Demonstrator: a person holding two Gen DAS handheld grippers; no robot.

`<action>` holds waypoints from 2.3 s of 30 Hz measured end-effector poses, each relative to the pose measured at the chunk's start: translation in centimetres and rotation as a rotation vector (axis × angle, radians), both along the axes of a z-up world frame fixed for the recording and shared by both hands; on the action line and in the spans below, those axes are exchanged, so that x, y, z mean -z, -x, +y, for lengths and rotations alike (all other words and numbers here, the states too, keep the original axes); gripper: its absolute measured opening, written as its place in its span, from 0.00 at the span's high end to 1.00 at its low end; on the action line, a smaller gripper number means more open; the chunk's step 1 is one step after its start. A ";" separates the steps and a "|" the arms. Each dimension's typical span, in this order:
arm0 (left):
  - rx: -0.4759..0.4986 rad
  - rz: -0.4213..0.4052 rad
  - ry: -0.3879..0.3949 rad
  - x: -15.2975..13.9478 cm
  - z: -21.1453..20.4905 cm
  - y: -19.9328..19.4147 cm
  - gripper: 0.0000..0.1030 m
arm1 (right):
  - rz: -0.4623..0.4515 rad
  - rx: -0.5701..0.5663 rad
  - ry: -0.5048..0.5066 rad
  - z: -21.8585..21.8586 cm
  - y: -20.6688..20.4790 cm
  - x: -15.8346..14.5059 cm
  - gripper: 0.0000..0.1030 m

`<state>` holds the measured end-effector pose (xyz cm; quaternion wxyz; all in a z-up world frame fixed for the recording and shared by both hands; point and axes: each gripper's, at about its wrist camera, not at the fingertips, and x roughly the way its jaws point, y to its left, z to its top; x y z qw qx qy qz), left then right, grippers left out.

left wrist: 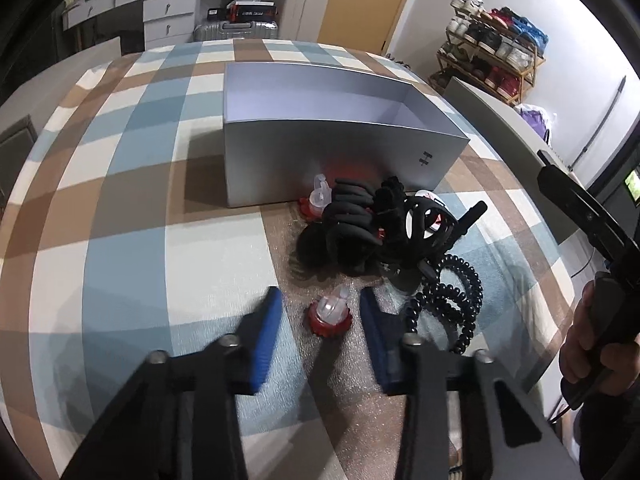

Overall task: Organize jewelry
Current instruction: 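Reach the left tool to the small clear red-based item and grasp it, then grasp the black claw hair clip with the right tool while the left tool holds the clear item, then lower both held items into the silver box and open both tools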

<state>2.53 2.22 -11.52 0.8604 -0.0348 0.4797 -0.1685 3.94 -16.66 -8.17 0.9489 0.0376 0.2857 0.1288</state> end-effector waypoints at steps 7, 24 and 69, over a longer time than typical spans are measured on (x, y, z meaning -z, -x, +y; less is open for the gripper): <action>-0.016 -0.008 -0.014 -0.2 0.5 0.0 0.87 | 0.033 -0.068 -0.033 0.8 -0.3 0.4 0.00; -0.090 -0.095 0.055 -2.6 4.2 -0.2 0.87 | 0.227 -0.345 -0.095 6.2 -2.8 3.2 0.18; -0.037 -0.193 0.111 -6.9 1.6 -8.3 0.87 | 0.064 -0.344 -0.354 2.3 -8.1 -3.0 0.53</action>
